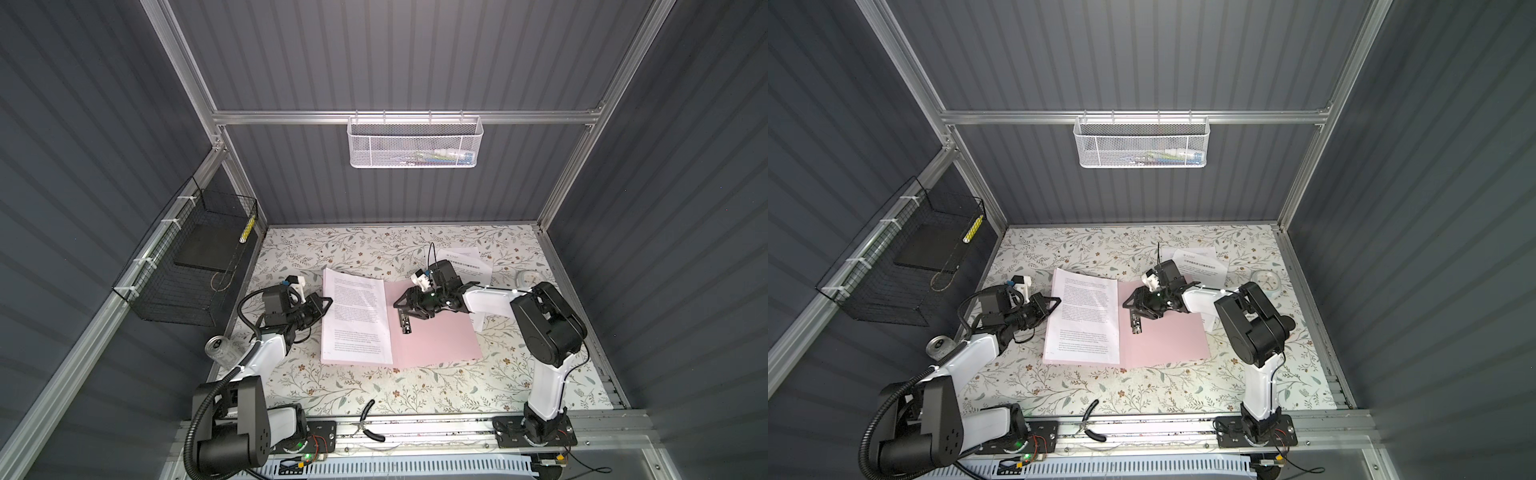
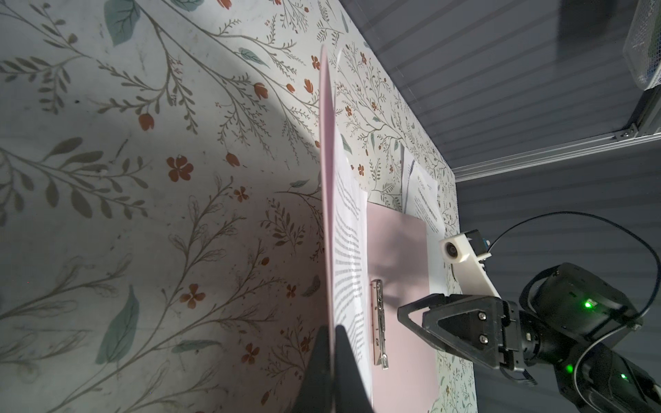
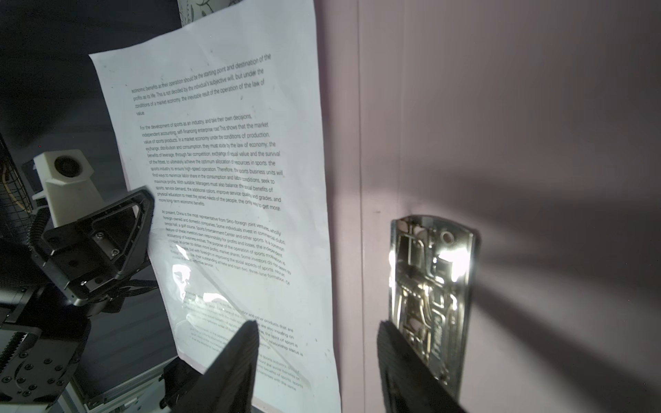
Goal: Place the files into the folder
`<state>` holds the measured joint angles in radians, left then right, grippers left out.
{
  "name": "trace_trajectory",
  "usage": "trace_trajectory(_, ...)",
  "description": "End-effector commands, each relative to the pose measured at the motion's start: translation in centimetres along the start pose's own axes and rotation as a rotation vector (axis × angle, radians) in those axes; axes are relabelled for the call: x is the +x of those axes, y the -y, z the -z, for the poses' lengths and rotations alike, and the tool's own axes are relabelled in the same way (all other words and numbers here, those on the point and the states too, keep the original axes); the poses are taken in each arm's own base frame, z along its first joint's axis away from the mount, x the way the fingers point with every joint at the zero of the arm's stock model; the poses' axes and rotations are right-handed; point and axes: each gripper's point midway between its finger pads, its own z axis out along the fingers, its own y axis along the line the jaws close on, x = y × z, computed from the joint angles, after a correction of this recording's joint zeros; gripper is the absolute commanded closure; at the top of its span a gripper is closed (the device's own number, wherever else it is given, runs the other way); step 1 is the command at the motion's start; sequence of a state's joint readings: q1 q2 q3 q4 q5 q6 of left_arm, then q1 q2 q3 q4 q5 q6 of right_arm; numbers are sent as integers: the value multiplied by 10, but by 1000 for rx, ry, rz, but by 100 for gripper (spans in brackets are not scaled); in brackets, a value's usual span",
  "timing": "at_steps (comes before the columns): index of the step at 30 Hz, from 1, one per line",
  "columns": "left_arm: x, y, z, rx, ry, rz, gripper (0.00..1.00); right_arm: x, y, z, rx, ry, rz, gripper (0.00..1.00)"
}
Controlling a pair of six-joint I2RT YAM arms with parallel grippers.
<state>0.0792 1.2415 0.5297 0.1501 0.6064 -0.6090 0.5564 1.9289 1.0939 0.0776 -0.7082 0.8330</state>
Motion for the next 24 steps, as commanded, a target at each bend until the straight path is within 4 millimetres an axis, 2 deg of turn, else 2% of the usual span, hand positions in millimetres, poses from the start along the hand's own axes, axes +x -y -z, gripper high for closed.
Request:
trace_trajectory(1, -13, 5, 2, -21, 30, -76, 100, 3, 6, 11, 46, 9, 23, 45)
trace_trajectory(6, -24, 11, 12, -64, 54, -134, 100, 9, 18, 21, 133, 15, 54, 57)
trace_trajectory(11, -25, 10, 10, -74, 41, -145, 100, 18, 23, 21, 153, -6, 58, 75)
trace_trajectory(18, -22, 7, 6, -62, 28, -139, 100, 33, 23, -1, 174, -54, 75, 77)
trace_trajectory(24, -21, 5, 5, -65, 27, -135, 100, 34, 25, -11, 180, -66, 73, 83)
